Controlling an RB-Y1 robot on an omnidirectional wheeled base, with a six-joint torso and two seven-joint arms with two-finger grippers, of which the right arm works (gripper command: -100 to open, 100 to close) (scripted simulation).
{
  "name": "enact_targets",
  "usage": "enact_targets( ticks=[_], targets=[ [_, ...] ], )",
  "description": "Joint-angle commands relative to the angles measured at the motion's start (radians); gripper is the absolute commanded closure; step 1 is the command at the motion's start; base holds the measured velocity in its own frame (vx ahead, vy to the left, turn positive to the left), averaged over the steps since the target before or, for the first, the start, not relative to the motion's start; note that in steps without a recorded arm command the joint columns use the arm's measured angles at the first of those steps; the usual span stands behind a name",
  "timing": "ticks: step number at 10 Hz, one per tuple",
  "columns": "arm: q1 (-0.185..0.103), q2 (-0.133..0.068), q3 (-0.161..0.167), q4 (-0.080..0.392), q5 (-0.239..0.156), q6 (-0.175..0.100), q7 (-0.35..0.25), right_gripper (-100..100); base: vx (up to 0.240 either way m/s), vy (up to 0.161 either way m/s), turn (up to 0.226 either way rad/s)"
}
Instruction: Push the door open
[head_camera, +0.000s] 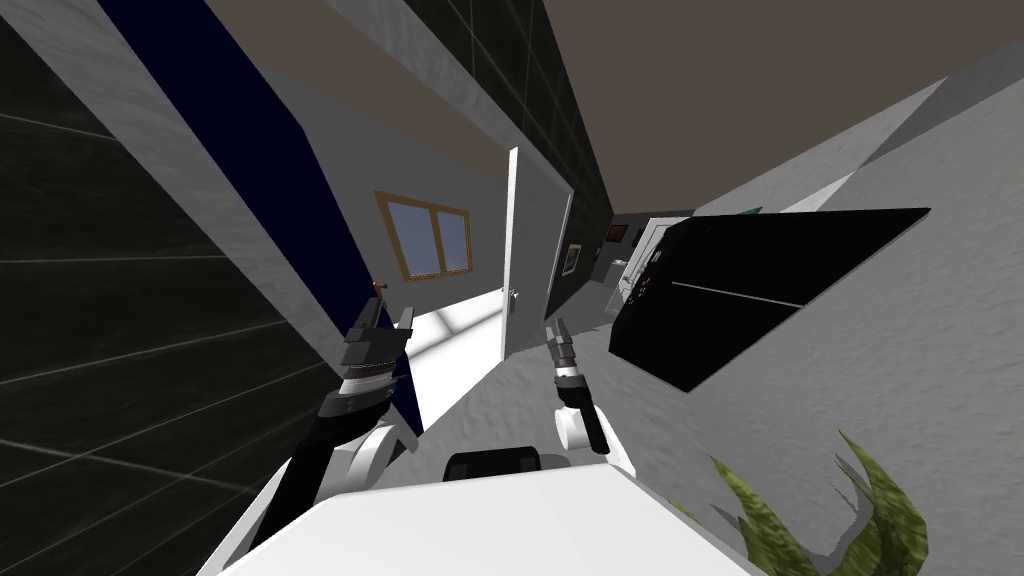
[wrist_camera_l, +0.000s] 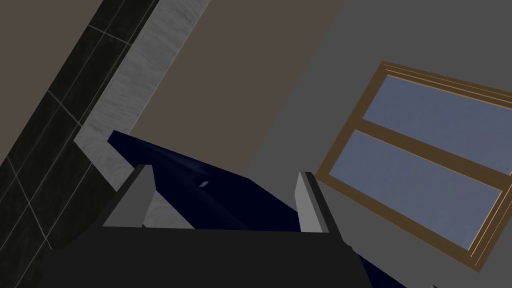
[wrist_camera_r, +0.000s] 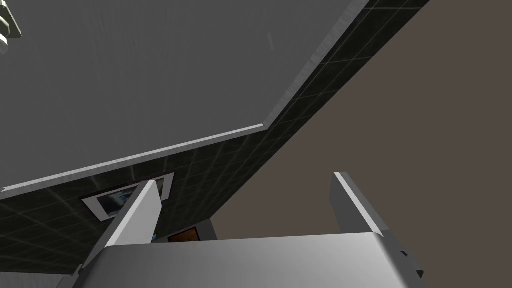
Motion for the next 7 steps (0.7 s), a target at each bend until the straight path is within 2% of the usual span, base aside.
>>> enact_targets(
  ticks=[1, 4, 5, 7],
  targets=[
    [-0.034, -0.013, 0.007, 0.05, 0.013, -0.012, -0.031, -100, 0.097, -0.038, 0.015],
    [-0.098, -0.034, 0.025, 0.147, 0.042, -0.034, -0.086, -100, 0.094, -0.03, 0.019],
    [-0.098, -0.034, 0.025, 0.152, 0.042, -0.034, -0.086, -100, 0.066, -0.03, 0.007],
    [-0.141, -0.049, 0.037, 0.216, 0.061, -0.048, -0.124, -100, 0.061, -0.036, 0.013]
  ],
)
